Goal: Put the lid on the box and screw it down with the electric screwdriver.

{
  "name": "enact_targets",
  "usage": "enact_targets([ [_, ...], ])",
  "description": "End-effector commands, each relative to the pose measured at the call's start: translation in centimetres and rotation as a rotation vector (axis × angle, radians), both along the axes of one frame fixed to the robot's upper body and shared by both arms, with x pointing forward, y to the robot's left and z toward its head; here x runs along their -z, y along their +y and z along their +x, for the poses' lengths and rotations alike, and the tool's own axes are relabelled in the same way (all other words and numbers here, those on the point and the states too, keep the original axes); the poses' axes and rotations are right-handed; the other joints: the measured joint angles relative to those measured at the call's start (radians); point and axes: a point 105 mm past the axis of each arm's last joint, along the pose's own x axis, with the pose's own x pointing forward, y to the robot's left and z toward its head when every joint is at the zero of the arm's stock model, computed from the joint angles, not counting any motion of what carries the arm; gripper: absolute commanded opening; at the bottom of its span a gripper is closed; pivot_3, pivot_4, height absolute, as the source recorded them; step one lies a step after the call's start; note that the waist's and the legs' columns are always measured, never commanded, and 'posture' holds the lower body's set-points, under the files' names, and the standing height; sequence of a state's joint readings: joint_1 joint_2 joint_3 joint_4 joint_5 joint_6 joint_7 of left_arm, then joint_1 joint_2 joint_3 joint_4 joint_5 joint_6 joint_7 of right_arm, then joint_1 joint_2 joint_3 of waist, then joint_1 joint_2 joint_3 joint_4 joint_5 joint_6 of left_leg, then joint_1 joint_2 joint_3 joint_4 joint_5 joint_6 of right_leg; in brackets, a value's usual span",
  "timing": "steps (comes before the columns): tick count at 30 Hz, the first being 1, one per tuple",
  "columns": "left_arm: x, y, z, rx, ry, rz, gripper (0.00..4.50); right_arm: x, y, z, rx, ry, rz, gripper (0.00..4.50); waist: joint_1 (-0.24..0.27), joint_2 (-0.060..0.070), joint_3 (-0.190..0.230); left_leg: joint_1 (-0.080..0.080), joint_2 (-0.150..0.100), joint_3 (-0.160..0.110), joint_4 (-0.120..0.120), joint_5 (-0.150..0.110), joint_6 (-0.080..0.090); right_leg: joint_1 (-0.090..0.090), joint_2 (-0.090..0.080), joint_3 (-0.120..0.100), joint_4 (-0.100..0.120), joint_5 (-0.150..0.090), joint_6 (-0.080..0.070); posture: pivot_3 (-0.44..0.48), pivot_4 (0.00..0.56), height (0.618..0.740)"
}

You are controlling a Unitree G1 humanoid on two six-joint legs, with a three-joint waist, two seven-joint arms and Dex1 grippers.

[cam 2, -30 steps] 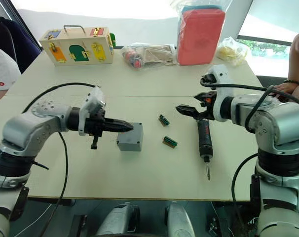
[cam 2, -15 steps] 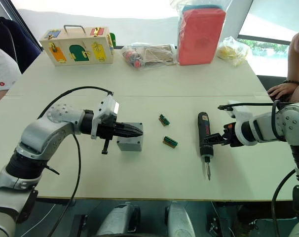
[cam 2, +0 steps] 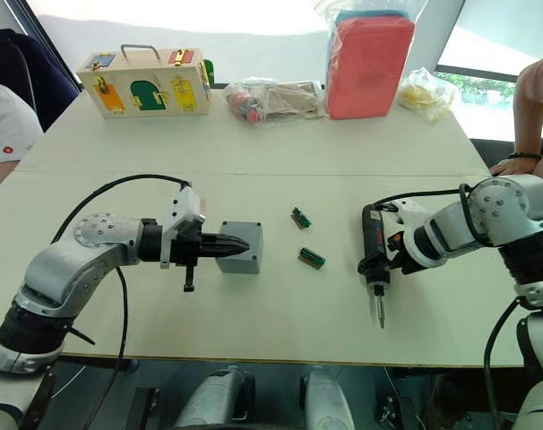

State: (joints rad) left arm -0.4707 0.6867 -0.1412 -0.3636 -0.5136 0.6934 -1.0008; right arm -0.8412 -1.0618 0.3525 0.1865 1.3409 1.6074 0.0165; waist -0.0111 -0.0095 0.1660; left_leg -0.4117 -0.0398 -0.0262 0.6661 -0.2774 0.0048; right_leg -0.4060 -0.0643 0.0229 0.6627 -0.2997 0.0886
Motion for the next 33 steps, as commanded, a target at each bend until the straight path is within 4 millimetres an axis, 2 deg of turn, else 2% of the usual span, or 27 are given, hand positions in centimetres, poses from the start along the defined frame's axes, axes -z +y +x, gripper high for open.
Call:
enact_targets([
  [1,-1.4,-0.2,-0.4,0.001,-0.031,-0.052,0.0,1.4,-0.4,-0.1,0.049,0.051,-0.008,3.1,0.0,-0.003,-0.002,0.0,0.0,0.0,0.0,0.0,0.0,0.0,0.0,0.0,0.0,0.0,0.0,0.0,0.15,0.738],
  [3,-1.5,-0.1,-0.2,-0.012,-0.031,-0.059,0.0,1.7,-0.2,0.1,0.047,0.045,-0.024,2.34,0.0,-0.004,-0.002,0.001,0.0,0.0,0.0,0.0,0.0,0.001,0.0,0.0,0.0,0.0,0.0,0.0,0.15,0.738],
  [5,-1.4,0.0,0.0,-0.019,-0.031,-0.057,0.0,2.0,-0.4,0.2,0.066,0.05,-0.028,1.84,-0.002,-0.005,-0.003,0.001,0.0,0.0,0.0,0.0,0.0,0.001,0.0,0.0,0.0,0.0,0.0,0.0,0.15,0.738],
  [9,-1.3,0.1,0.0,-0.016,-0.016,-0.056,0.0,1.2,-2.0,0.7,0.153,0.021,-0.038,1.79,-0.001,-0.006,-0.003,0.001,0.0,0.0,0.0,0.0,0.0,0.002,0.0,0.0,0.0,0.0,0.0,0.0,0.15,0.738],
  [11,-1.3,0.4,0.4,-0.023,-0.011,-0.054,0.0,-0.5,-2.2,1.8,0.176,-0.058,-0.036,1.79,-0.001,-0.006,-0.003,0.001,0.0,0.0,0.0,0.0,0.0,0.002,0.0,0.0,0.0,0.0,0.0,0.0,0.15,0.738],
  [15,-1.6,1.4,1.8,-0.048,-0.002,-0.055,0.0,-5.7,-2.5,5.0,0.218,-0.32,-0.043,1.79,-0.001,-0.002,0.0,0.001,0.0,0.001,0.001,0.0,0.0,0.002,0.0,0.0,0.0,0.0,0.0,0.0,0.15,0.738],
  [17,-1.4,1.7,2.5,-0.056,-0.021,-0.02,0.0,-8.4,-2.1,6.5,0.228,-0.45,0.013,1.79,-0.001,0.0,0.001,-0.001,0.0,0.001,0.001,0.0,0.0,-0.002,0.0,0.0,0.0,0.0,0.0,0.0,0.15,0.738],
  [19,-1.3,2.0,3.1,-0.06,-0.032,0.002,0.0,-10.3,-0.9,7.2,0.174,-0.543,0.07,1.79,-0.002,0.0,0.001,-0.007,0.0,0.001,0.0,0.0,0.0,-0.008,0.001,0.0,0.002,0.0,0.0,0.0,0.15,0.738],
  [21,-1.5,2.3,3.5,-0.054,-0.021,0.004,0.0,-14.3,1.6,8.5,0.116,-0.784,0.236,1.79,-0.006,0.0,0.0,-0.013,0.001,0.001,0.0,0.001,-0.001,-0.015,0.002,0.0,0.003,0.0,0.0,0.0,0.15,0.738],
  [23,-1.4,2.7,4.0,-0.056,-0.001,0.014,0.0,-17.3,4.2,7.9,-0.01,-1.008,0.334,1.79,-0.009,0.0,0.001,-0.014,0.001,0.001,0.0,0.001,-0.002,-0.016,0.002,0.0,0.003,0.0,0.0,0.0,0.15,0.738],
  [25,-1.2,3.1,4.6,-0.076,-0.004,0.045,0.0,-17.5,6.6,6.8,-0.146,-1.126,0.36,1.79,-0.007,0.0,0.001,-0.016,0.001,0.002,0.0,0.001,-0.002,-0.019,0.002,0.001,0.004,0.0,0.0,0.0,0.15,0.738],
  [28,-1.2,2.9,4.7,-0.073,0.002,0.066,0.0,-18.0,11.2,4.4,-0.271,-1.174,0.666,1.79,-0.003,0.0,0.0,-0.016,0.001,0.0,0.001,0.001,-0.002,-0.018,0.002,-0.001,0.005,0.0,0.0,0.0,0.15,0.738],
  [30,-1.3,2.7,4.4,-0.057,0.018,0.065,0.0,-18.0,13.0,3.3,-0.317,-1.212,0.758,1.79,-0.003,-0.001,0.001,-0.016,0.001,0.001,0.002,0.002,-0.002,-0.018,0.002,0.0,0.006,0.001,0.001,0.0,0.15,0.738],
  [33,-0.9,2.5,3.8,-0.04,0.045,0.083,0.0,-16.8,15.5,2.3,-0.366,-1.241,0.826,1.79,0.0,-0.001,0.001,-0.016,0.0,0.0,0.004,0.002,-0.003,-0.018,0.001,0.0,0.007,0.002,0.002,0.0,0.15,0.738],
])
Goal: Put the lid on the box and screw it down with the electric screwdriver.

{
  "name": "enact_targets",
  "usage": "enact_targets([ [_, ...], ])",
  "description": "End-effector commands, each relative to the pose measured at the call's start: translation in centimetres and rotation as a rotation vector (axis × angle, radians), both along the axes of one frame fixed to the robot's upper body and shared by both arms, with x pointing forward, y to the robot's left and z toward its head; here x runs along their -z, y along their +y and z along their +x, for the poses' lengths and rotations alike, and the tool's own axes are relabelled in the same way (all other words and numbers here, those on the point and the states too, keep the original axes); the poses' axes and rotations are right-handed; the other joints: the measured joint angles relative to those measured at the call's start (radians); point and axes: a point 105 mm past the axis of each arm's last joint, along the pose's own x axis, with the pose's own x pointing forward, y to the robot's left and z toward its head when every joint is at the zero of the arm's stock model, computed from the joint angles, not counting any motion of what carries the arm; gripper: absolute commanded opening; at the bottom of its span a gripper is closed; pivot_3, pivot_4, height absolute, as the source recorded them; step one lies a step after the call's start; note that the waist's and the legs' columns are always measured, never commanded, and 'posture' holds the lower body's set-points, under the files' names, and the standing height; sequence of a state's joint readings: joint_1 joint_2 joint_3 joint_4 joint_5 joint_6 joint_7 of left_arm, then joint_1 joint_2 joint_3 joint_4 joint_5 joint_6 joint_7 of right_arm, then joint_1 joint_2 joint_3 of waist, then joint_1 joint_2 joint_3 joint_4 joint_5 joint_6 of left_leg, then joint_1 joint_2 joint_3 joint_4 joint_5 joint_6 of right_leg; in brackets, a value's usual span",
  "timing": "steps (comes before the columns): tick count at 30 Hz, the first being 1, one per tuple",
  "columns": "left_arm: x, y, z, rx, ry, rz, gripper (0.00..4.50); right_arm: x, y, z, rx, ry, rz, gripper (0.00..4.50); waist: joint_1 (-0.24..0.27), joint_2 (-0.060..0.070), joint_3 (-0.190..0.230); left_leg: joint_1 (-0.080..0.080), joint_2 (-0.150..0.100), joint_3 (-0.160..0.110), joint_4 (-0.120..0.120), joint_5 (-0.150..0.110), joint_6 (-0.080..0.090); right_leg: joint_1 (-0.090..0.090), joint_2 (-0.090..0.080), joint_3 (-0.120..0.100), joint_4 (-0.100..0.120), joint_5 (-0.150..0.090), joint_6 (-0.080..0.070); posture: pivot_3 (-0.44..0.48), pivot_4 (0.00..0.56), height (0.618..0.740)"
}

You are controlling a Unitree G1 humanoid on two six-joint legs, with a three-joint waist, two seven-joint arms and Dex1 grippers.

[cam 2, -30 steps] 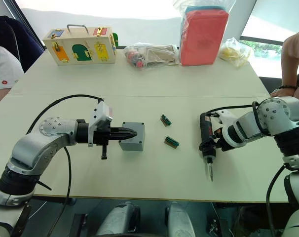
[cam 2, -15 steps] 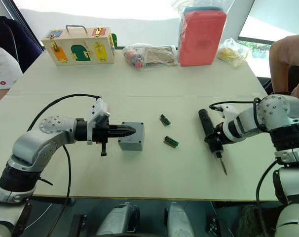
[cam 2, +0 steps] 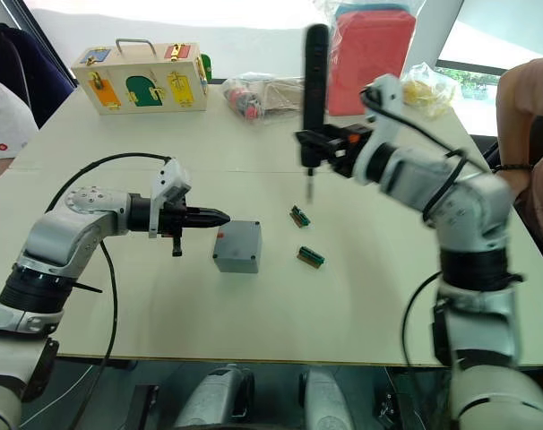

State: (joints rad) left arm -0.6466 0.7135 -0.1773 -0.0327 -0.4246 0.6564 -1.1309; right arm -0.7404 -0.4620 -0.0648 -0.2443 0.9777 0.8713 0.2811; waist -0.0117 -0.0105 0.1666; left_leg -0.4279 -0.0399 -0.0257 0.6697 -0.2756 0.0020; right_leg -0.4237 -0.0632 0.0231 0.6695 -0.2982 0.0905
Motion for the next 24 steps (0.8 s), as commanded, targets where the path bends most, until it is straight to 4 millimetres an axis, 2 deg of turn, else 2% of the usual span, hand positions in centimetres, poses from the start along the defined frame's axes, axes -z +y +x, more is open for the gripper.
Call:
enact_targets([
  [1,-0.9,-0.6,-0.9,0.035,-0.019,0.012,0.0,-1.8,1.6,-2.0,-0.057,-0.171,0.072,1.79,0.001,0.0,0.0,0.0,0.0,0.0,0.0,0.0,0.0,0.0,0.0,0.0,0.0,0.0,0.0,0.0,0.15,0.738],
  [6,-0.3,-0.7,-1.2,0.022,-0.015,0.051,0.0,-0.6,3.4,-2.7,-0.1,-0.206,0.089,1.79,-0.004,0.0,0.0,0.0,-0.001,0.0,0.0,0.002,-0.003,0.0,0.0,0.0,0.001,0.0,0.0,0.0,0.15,0.738],
  [16,3.2,0.0,-1.4,-0.019,0.03,0.147,0.0,2.2,4.5,-0.9,-0.055,-0.267,0.022,1.79,-0.007,0.0,0.0,0.002,0.0,0.0,-0.001,0.004,-0.007,-0.001,0.001,0.0,0.003,0.0,0.0,0.0,0.15,0.738],
  [24,3.0,0.3,-1.2,-0.055,0.044,0.115,0.0,4.3,4.2,0.0,-0.008,-0.268,-0.026,1.79,-0.006,0.0,-0.001,0.003,0.0,0.0,-0.001,0.004,-0.008,-0.001,0.001,0.0,0.005,0.0,0.0,0.0,0.15,0.738],
])
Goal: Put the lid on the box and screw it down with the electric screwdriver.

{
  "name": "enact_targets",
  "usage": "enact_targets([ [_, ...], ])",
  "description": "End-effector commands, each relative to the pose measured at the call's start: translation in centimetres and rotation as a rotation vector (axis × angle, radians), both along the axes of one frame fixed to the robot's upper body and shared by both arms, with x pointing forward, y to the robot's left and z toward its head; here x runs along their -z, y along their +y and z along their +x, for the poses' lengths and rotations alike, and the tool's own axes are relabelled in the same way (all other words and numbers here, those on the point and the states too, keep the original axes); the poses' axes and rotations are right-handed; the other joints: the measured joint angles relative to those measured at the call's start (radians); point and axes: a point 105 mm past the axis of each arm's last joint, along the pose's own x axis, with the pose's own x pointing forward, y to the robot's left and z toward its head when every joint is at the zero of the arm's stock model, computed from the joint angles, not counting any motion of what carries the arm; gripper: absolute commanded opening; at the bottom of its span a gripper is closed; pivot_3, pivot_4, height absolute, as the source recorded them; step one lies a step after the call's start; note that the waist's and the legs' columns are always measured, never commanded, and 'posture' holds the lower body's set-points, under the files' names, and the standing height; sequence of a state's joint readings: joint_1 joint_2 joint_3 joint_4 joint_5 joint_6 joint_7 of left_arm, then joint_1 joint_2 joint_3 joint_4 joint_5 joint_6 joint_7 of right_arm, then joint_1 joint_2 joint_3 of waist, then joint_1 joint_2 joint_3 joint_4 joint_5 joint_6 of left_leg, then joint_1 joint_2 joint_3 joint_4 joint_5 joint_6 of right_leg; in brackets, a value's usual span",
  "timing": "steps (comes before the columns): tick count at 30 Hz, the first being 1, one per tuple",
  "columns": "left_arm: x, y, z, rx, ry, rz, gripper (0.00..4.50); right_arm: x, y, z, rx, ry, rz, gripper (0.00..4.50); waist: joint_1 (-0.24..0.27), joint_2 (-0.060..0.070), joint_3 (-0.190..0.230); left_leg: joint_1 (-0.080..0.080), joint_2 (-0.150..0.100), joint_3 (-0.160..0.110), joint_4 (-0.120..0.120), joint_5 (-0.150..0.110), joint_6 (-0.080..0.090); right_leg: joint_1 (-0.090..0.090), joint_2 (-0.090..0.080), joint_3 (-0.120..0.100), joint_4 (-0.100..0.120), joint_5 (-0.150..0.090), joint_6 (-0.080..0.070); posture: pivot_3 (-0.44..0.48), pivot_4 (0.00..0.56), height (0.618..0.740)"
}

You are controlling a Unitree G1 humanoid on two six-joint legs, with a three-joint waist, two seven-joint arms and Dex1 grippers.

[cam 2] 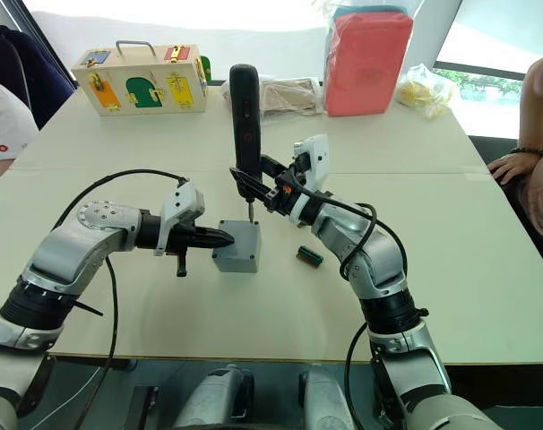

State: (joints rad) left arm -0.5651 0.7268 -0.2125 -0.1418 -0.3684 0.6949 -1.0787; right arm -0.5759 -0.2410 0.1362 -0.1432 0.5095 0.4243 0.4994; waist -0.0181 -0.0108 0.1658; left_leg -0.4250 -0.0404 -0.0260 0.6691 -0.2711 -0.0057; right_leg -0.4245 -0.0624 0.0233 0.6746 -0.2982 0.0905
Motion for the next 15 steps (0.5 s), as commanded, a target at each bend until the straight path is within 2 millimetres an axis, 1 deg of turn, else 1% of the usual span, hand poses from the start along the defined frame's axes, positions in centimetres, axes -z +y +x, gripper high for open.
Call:
enact_targets([
  [1,0.7,0.5,0.0,-0.033,0.032,0.021,0.0,-0.8,-0.2,-0.2,0.007,-0.07,0.006,1.79,0.0,0.0,0.0,0.0,0.0,0.0,0.0,0.0,0.0,0.0,0.0,0.0,0.0,0.0,0.0,0.0,0.15,0.738],
  [10,0.7,0.3,0.0,-0.028,0.037,0.023,0.0,0.6,-0.8,0.4,0.045,-0.062,-0.029,1.79,0.001,0.0,0.0,0.003,0.0,0.0,0.0,0.0,0.0,0.0,0.0,0.0,0.004,0.0,0.0,0.0,0.15,0.738],
  [12,0.8,0.3,0.0,-0.027,0.037,0.025,0.0,1.8,-0.7,0.3,0.044,-0.044,-0.041,1.79,0.002,0.0,-0.001,0.003,0.0,0.0,0.0,0.0,0.0,0.001,0.0,0.0,0.004,0.0,0.0,0.0,0.15,0.738],
  [15,0.9,0.3,0.0,-0.028,0.037,0.029,0.0,4.5,-0.8,0.1,0.049,-0.001,-0.072,1.79,0.002,0.0,-0.002,0.006,0.0,0.0,0.0,0.0,0.0,0.004,0.0,0.0,0.004,0.0,0.0,0.0,0.15,0.738],
])
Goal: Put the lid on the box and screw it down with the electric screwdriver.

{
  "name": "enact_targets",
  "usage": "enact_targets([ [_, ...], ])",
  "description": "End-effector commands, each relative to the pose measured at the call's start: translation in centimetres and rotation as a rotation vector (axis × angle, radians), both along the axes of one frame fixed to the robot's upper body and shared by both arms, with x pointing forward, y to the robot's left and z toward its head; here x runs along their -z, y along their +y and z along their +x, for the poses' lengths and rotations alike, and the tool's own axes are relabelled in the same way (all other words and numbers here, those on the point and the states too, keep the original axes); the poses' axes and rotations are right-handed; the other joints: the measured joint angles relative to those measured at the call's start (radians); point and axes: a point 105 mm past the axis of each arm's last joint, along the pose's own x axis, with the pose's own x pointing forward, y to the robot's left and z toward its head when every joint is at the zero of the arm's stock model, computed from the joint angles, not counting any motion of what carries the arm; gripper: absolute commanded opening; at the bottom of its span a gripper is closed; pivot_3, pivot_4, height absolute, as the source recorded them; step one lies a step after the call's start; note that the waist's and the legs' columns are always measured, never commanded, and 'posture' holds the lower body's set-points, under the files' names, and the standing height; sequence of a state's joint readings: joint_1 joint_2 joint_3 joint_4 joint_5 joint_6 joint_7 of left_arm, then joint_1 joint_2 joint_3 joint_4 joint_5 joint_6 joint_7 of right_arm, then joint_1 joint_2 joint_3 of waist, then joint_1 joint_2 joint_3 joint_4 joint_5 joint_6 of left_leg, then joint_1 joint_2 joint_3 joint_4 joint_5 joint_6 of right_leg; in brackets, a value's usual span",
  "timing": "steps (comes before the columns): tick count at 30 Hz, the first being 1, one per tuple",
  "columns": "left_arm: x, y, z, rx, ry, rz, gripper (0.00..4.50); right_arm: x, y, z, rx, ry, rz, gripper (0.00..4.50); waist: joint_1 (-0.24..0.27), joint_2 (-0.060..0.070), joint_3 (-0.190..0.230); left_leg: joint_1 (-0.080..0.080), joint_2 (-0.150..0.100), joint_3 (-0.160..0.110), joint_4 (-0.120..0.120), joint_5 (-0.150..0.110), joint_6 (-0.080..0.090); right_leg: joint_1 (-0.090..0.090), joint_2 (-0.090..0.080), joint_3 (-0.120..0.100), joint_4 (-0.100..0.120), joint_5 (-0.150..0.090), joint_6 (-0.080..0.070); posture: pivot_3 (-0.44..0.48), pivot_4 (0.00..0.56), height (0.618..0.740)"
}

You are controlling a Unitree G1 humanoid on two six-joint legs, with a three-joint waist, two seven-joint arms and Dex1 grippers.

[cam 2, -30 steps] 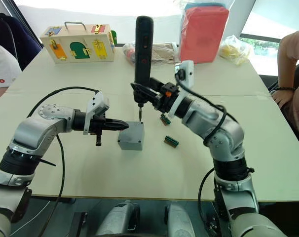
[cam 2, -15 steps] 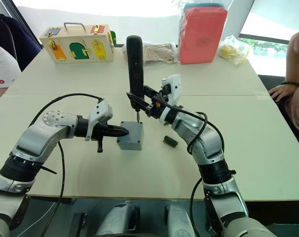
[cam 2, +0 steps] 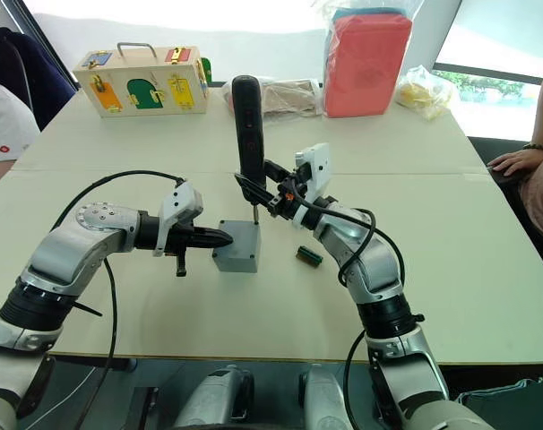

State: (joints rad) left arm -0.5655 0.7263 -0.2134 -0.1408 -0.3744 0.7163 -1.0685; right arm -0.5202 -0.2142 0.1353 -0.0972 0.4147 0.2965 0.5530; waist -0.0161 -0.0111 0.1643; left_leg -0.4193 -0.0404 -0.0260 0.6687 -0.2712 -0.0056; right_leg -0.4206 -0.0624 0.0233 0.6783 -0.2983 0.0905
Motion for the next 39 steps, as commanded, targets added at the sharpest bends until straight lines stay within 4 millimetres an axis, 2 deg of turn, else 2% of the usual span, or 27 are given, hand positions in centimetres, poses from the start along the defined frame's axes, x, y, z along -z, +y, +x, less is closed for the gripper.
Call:
enact_targets([
  [1,0.8,0.2,0.0,-0.013,0.02,0.032,0.0,3.7,-0.5,0.0,0.029,0.064,-0.061,1.79,0.0,0.0,-0.001,0.002,0.0,0.0,0.0,-0.001,0.001,0.002,0.0,0.0,0.0,0.0,0.0,0.0,0.15,0.738],
  [4,1.0,0.3,-0.1,-0.015,0.023,0.035,0.0,4.5,-0.6,0.0,0.043,0.078,-0.066,1.79,-0.001,0.001,-0.003,0.015,0.0,0.0,-0.005,-0.003,0.006,0.016,0.001,0.0,-0.008,0.0,0.0,0.0,0.15,0.738],
  [9,1.3,0.1,-0.1,-0.014,0.029,0.033,0.0,5.8,-0.7,0.6,0.085,0.121,-0.096,1.79,-0.001,0.002,-0.004,0.028,0.001,-0.001,-0.008,-0.005,0.007,0.03,0.0,0.0,-0.013,0.0,0.0,0.0,0.15,0.738],
  [13,1.6,0.2,-0.1,-0.017,0.034,0.037,0.0,7.1,-0.8,0.8,0.095,0.176,-0.141,1.79,0.0,0.002,-0.007,0.028,0.001,-0.001,-0.007,-0.005,0.007,0.031,0.0,0.0,-0.013,0.0,0.0,0.0,0.15,0.738],
  [24,3.3,0.6,-0.6,-0.017,0.058,0.079,0.0,7.3,-0.1,0.2,0.075,0.201,-0.121,1.79,0.001,0.002,-0.026,0.029,0.001,-0.001,-0.008,-0.006,0.008,0.032,0.0,0.0,-0.015,-0.001,-0.001,0.0,0.15,0.738],
  [28,3.9,0.8,-0.6,-0.013,0.056,0.106,0.0,8.7,-0.6,0.6,0.117,0.26,-0.197,1.79,0.002,0.003,-0.033,0.03,0.001,-0.001,-0.009,-0.006,0.009,0.033,-0.001,0.0,-0.016,-0.001,-0.001,0.0,0.15,0.738],
  [32,4.2,0.6,-0.6,-0.008,0.058,0.109,0.0,9.1,-1.1,1.0,0.153,0.286,-0.209,1.79,0.003,0.003,-0.039,0.037,0.001,-0.001,-0.015,-0.006,0.009,0.035,-0.002,0.0,-0.02,-0.002,-0.002,0.0,0.15,0.738],
  [35,4.5,0.5,-0.7,-0.005,0.061,0.109,0.0,9.2,-1.2,1.0,0.159,0.293,-0.207,1.79,0.003,0.005,-0.042,0.049,0.0,-0.001,-0.023,-0.007,0.01,0.048,-0.002,-0.001,-0.029,-0.002,-0.003,0.0,0.15,0.738],
  [39,4.6,0.4,-0.8,-0.005,0.063,0.107,0.0,9.4,-1.3,0.8,0.158,0.301,-0.199,1.79,0.003,0.006,-0.045,0.049,0.0,-0.001,-0.023,-0.007,0.01,0.048,-0.003,-0.001,-0.03,-0.002,-0.004,0.0,0.15,0.738],
])
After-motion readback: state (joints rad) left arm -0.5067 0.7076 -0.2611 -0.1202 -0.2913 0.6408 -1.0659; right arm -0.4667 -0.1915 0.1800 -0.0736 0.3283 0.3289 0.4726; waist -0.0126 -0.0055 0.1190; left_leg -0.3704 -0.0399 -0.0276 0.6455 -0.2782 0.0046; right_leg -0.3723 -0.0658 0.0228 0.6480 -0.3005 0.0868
